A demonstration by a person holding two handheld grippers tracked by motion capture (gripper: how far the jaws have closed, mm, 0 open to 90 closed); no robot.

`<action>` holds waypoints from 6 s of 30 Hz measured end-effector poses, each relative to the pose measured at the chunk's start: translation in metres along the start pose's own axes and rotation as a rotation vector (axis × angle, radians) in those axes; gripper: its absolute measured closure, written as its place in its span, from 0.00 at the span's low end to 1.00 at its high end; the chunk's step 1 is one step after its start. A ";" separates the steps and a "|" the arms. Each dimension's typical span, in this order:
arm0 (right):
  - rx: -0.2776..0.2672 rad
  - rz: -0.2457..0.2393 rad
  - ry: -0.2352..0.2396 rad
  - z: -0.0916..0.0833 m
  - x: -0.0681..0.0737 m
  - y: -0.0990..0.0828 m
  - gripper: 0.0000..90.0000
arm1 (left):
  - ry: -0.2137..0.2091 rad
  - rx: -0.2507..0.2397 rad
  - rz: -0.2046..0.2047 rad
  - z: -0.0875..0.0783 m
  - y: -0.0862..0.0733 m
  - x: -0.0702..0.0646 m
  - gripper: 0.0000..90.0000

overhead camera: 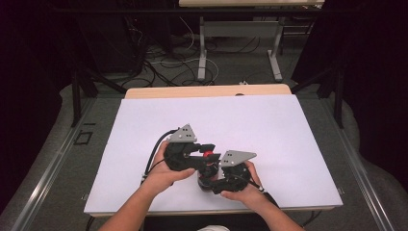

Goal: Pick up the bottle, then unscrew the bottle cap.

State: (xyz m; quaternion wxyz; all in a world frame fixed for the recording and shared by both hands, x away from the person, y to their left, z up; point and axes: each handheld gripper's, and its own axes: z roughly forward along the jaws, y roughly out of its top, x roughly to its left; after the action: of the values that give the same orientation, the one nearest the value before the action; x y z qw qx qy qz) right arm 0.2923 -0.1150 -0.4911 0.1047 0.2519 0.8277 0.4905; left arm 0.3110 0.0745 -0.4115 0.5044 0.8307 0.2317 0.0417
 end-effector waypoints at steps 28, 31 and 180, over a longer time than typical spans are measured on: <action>-0.016 -0.013 0.005 -0.001 0.000 0.001 0.33 | -0.044 -0.024 0.021 -0.014 -0.002 0.010 0.55; -0.015 -0.024 0.008 -0.001 0.000 0.001 0.33 | -0.068 -0.023 0.014 -0.011 -0.004 0.011 0.56; -0.056 0.115 -0.309 -0.008 -0.072 0.035 0.33 | 0.450 -0.028 -0.313 -0.031 -0.100 0.071 0.69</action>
State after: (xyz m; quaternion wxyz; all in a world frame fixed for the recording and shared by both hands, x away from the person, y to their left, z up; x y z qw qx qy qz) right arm 0.3613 -0.1444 -0.4625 0.2095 0.3685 0.7718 0.4739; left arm 0.3307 0.1681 -0.4938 0.4522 0.7474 0.4631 0.1499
